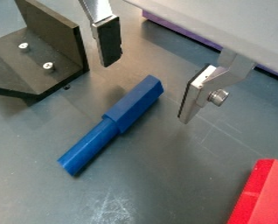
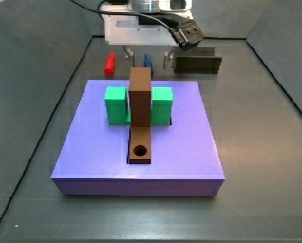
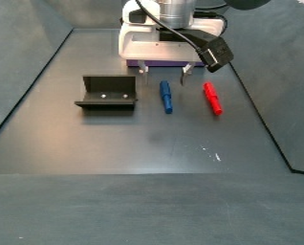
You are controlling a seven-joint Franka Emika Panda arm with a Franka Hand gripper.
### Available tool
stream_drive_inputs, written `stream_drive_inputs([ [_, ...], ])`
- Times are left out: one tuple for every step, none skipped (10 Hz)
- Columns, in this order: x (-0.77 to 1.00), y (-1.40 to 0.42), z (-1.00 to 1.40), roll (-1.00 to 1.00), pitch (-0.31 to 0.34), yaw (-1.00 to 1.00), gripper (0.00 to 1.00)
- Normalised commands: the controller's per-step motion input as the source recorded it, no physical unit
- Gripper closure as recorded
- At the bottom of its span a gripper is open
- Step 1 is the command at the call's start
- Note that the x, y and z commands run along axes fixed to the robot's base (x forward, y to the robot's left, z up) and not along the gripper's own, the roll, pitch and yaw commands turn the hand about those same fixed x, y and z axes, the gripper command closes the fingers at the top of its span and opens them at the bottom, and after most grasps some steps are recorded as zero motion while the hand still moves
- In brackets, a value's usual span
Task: Pick up the blue object. Move up. Place the blue object on the fixture. Regrasp the blue object. Move to above the board. Insert the blue object.
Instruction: Pick up the blue object.
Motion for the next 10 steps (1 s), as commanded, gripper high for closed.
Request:
stream_drive_inputs([
  [0.00,-0.02,-0.19,0.15,0.004,0.00,0.00],
  [0.00,0.00,-0.06,0.13,0.026,0.00,0.00],
  [-0.02,0.00,-0.04,0.18,0.000,0.00,0.00],
  [0.00,0.01,-0.09,0.14,0.009,0.00,0.00],
  [0.00,0.04,-0.14,0.17,0.017,0.00,0.00],
  [-0.01,0.00,-0.16,0.16,0.004,0.00,0.00],
  [-0.01,0.00,-0.19,0.15,0.003,0.00,0.00],
  [-0.02,0.01,-0.18,0.15,0.004,0.00,0.00],
  [0.00,0.01,-0.14,0.15,0.011,0.00,0.00],
  [0.00,0.01,-0.10,0.14,0.017,0.00,0.00],
])
